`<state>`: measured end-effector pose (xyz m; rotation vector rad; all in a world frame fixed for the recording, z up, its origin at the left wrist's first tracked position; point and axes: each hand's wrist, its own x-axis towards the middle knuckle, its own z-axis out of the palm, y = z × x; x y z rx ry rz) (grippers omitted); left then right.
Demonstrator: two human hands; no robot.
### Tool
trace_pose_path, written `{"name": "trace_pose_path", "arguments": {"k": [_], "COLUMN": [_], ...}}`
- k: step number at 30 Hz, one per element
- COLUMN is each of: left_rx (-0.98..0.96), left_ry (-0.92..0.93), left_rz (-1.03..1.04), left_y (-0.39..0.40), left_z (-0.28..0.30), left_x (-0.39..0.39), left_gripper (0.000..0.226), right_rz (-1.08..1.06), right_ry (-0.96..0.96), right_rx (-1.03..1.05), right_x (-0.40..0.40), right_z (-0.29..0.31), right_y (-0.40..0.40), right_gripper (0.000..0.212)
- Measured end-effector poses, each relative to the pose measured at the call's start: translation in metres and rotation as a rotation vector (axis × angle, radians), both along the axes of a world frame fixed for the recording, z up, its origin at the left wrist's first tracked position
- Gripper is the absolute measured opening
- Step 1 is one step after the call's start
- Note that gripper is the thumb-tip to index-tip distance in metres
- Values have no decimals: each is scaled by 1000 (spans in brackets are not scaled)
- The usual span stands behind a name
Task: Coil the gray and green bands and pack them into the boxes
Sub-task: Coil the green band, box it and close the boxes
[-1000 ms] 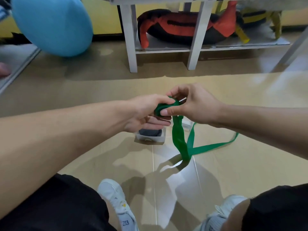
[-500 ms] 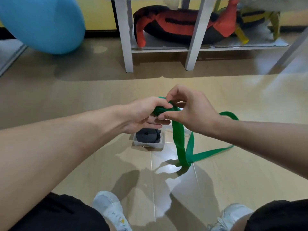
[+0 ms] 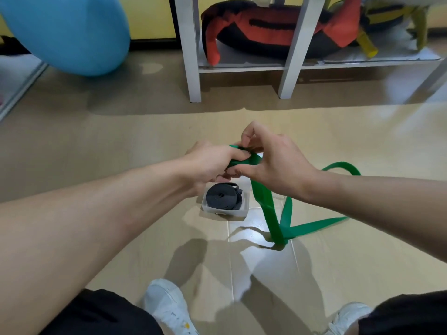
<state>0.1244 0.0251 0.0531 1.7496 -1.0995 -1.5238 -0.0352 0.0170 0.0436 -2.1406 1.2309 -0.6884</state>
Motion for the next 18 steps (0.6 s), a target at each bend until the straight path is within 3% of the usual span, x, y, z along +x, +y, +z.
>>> {"name": "trace_pose_path", "arguments": {"k": [6,11,18], "left_rx": [105,195,105], "left_ry": [222,337,-125], "left_rz": [-50,-92,-98], "left_y": [5,18,34], "left_z": [-1,-4,-8], "left_x": [15,29,16], "left_gripper": [24,32,29], "right_rz": [-15,95,194], "right_ry": [-131,15,256], "right_rx": [98,56,-101], "right_x": [0,8,17], "right_z": [-1,8,5], "right_y": [-3,2,7], "right_gripper": [51,53,55]}}
